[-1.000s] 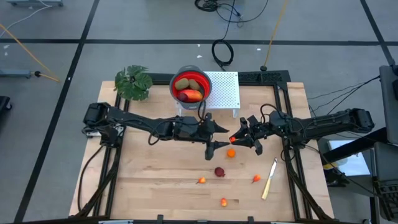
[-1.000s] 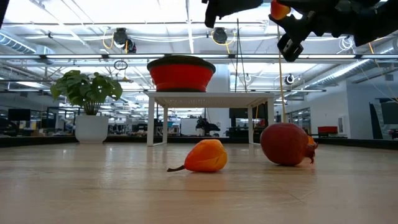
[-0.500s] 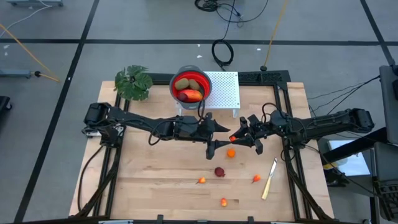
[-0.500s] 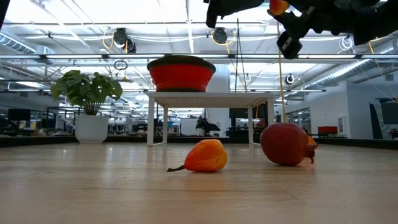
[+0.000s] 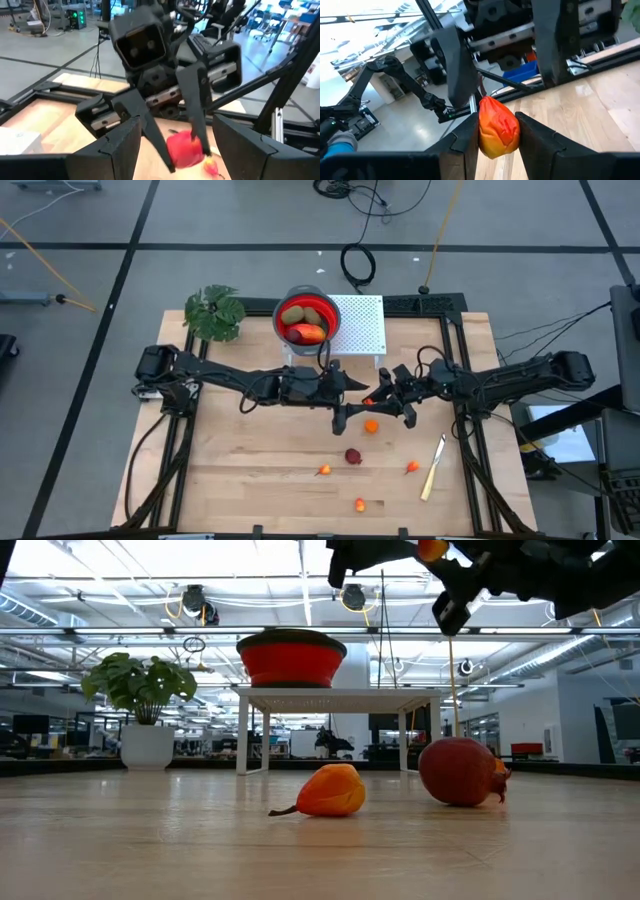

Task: Pick & Place Fruit
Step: Put the top right peach into the red strainer bowl

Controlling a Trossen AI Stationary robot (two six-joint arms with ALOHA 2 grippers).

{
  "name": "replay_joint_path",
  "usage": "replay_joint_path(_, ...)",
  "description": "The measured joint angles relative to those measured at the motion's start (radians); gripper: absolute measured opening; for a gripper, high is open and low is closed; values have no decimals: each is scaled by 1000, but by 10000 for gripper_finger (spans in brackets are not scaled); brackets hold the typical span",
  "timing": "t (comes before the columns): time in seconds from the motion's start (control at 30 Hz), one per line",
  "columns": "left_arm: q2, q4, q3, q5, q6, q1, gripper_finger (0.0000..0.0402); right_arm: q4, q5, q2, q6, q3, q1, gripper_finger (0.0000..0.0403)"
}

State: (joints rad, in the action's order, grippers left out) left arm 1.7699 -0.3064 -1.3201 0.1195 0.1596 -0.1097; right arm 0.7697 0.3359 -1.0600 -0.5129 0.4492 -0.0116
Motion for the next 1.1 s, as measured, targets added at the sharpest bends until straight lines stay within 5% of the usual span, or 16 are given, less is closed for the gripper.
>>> replay_joint_path(0.5,0,21,0,3,-23,1,235,75,-2,-40,-47,0,0,112)
replay_joint_path(1.1,-2,17,0,-109,0,44,8,62,-22,-40,-44,-1,0,112)
